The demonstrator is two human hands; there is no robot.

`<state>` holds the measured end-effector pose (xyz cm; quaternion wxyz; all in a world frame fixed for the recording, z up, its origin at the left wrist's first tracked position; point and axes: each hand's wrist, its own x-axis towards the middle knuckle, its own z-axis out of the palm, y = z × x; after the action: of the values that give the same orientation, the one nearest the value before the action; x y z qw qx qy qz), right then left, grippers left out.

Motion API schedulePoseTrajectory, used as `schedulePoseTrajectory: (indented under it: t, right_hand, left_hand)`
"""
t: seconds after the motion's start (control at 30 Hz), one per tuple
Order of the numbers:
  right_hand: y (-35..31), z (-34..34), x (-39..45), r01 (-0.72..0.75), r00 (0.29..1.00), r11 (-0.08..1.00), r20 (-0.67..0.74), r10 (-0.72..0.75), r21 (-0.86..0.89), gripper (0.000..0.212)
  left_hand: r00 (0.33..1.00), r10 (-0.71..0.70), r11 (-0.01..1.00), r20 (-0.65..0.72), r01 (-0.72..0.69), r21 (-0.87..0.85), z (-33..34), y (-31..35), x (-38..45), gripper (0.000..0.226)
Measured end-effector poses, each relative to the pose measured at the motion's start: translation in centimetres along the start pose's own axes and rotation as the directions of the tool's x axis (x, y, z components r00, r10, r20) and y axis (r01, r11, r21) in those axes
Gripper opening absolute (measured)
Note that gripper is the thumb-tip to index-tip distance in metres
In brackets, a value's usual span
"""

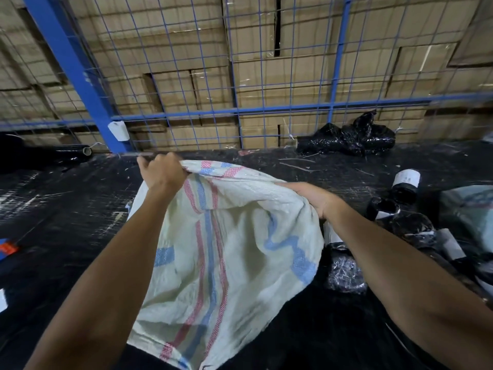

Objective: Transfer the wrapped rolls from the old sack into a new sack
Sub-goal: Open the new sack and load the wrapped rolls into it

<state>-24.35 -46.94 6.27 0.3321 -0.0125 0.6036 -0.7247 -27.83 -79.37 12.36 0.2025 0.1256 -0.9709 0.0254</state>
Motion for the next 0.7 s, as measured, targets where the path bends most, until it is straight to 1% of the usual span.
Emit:
schedulePoseTrajectory:
  t: [0.03, 0.07, 0.1, 0.13, 0.17, 0.2, 0.23, 0.27, 0.3, 0.33, 0.37, 0.4, 0.43, 0.47, 0.5, 0.53, 0.57, 0.6, 0.63, 0.67, 0.7]
  right_hand:
    - [0.0, 0.0, -0.1, -0.029, 0.999, 0.999, 0.013, 0.029, 0.017, 0.053]
    - [0.0, 0.0, 0.0, -0.055, 0.998, 0.997, 0.004, 0.056, -0.049, 0.060]
    - [-0.3, 0.6, -0.4, -0.081, 0.997, 0.981, -0.013, 0.080, -0.177, 0.054]
    - [-0.7, 1.0, -0.4, -0.092, 0.995, 0.946, -0.064, 0.076, -0.310, 0.041]
    - [-1.1, 1.5, -0.4, -0.082, 0.994, 0.925, -0.097, 0.049, -0.372, 0.032]
    - [-1.4, 1.8, -0.3, -0.047, 0.990, 0.927, -0.140, -0.006, -0.372, 0.031]
    - [-1.7, 2.3, -0.2, 0.004, 0.986, 0.944, -0.158, -0.059, -0.330, 0.032]
    - [-2.4, 2.7, -0.1, 0.055, 0.984, 0.950, -0.144, -0.103, -0.307, 0.030]
    - [-2.9, 3.1, -0.1, 0.086, 0.987, 0.946, -0.100, -0.123, -0.312, 0.025]
    - [-3.4, 3.4, -0.1, 0.088, 0.994, 0.921, -0.033, -0.109, -0.379, 0.022]
    - [-3.5, 3.3, 0.2, 0.078, 0.995, 0.839, -0.004, -0.095, -0.539, 0.022]
    - [-3.5, 3.2, 0.5, 0.044, 0.995, 0.676, -0.030, -0.098, -0.735, 0.025]
    - [-3.3, 2.8, 1.1, -0.018, 0.979, 0.467, -0.110, -0.171, -0.884, 0.029]
    - [-2.7, 1.9, 1.9, -0.132, 0.920, 0.298, -0.229, -0.318, -0.945, 0.030]
    - [-2.3, 1.5, 2.2, -0.244, 0.806, 0.237, -0.333, -0.490, -0.940, 0.031]
    - [-1.8, 1.0, 2.7, -0.326, 0.681, 0.283, -0.432, -0.591, -0.902, 0.033]
    - [-1.6, 1.0, 2.8, -0.356, 0.577, 0.367, -0.511, -0.637, -0.859, 0.035]
    - [-1.8, 1.0, 3.0, -0.333, 0.521, 0.513, -0.608, -0.599, -0.791, 0.035]
    - [-2.2, 0.9, 3.2, -0.241, 0.542, 0.687, -0.683, -0.490, -0.685, 0.035]
    - [-2.9, 0.8, 3.0, -0.092, 0.650, 0.841, -0.672, -0.355, -0.533, 0.035]
    - [-3.4, 0.7, 2.7, 0.050, 0.796, 0.950, -0.562, -0.224, -0.308, 0.034]
  left_hand:
    - [1.000, 0.000, 1.000, -0.016, 0.000, -0.002, 0.0, 0.2, -0.1, 0.016]
    - [1.000, -0.001, 1.000, -0.022, 0.001, -0.002, -0.1, 0.4, -0.2, 0.016]
    - [1.000, 0.009, 1.000, -0.024, -0.009, 0.012, -0.1, 0.6, -0.5, 0.025]
    - [0.998, 0.060, 0.997, -0.035, -0.058, 0.053, -0.1, 1.1, -0.8, 0.048]
    - [0.987, 0.162, 0.981, -0.025, -0.158, 0.108, -0.3, 2.1, -1.5, 0.082]
    - [0.951, 0.310, 0.943, -0.021, -0.304, 0.138, -0.6, 3.6, -2.5, 0.110]
    - [0.880, 0.475, 0.869, -0.005, -0.468, 0.160, -0.4, 5.4, -3.9, 0.126]
    - [0.807, 0.591, 0.793, 0.019, -0.584, 0.174, 0.0, 7.3, -5.5, 0.132]
    - [0.769, 0.638, 0.753, 0.048, -0.636, 0.169, 0.6, 8.9, -6.9, 0.129]
    - [0.771, 0.635, 0.760, 0.057, -0.636, 0.132, 1.0, 10.0, -7.7, 0.116]
    - [0.795, 0.605, 0.787, 0.050, -0.607, 0.112, 1.1, 10.4, -7.8, 0.091]
    - [0.824, 0.566, 0.816, 0.035, -0.566, 0.117, 0.8, 10.4, -7.4, 0.063]
    - [0.849, 0.528, 0.841, 0.004, -0.524, 0.136, 0.4, 10.4, -6.7, 0.047]
    - [0.873, 0.488, 0.865, -0.002, -0.483, 0.136, -0.2, 10.3, -6.0, 0.045]
    - [0.894, 0.449, 0.888, -0.003, -0.446, 0.112, -1.0, 10.1, -5.3, 0.048]
    - [0.908, 0.418, 0.907, -0.037, -0.415, 0.078, -1.9, 10.0, -4.7, 0.051]
    - [0.921, 0.382, 0.924, -0.068, -0.380, 0.044, -2.6, 10.1, -3.9, 0.050]
    - [0.937, 0.339, 0.940, -0.084, -0.340, 0.005, -3.4, 10.0, -3.2, 0.047]
    - [0.949, 0.303, 0.951, -0.090, -0.306, -0.031, -4.1, 9.8, -2.6, 0.043]
    - [0.957, 0.272, 0.959, -0.099, -0.278, -0.053, -4.7, 9.3, -1.8, 0.039]
    - [0.964, 0.242, 0.966, -0.114, -0.250, -0.066, -4.8, 8.6, -0.8, 0.036]
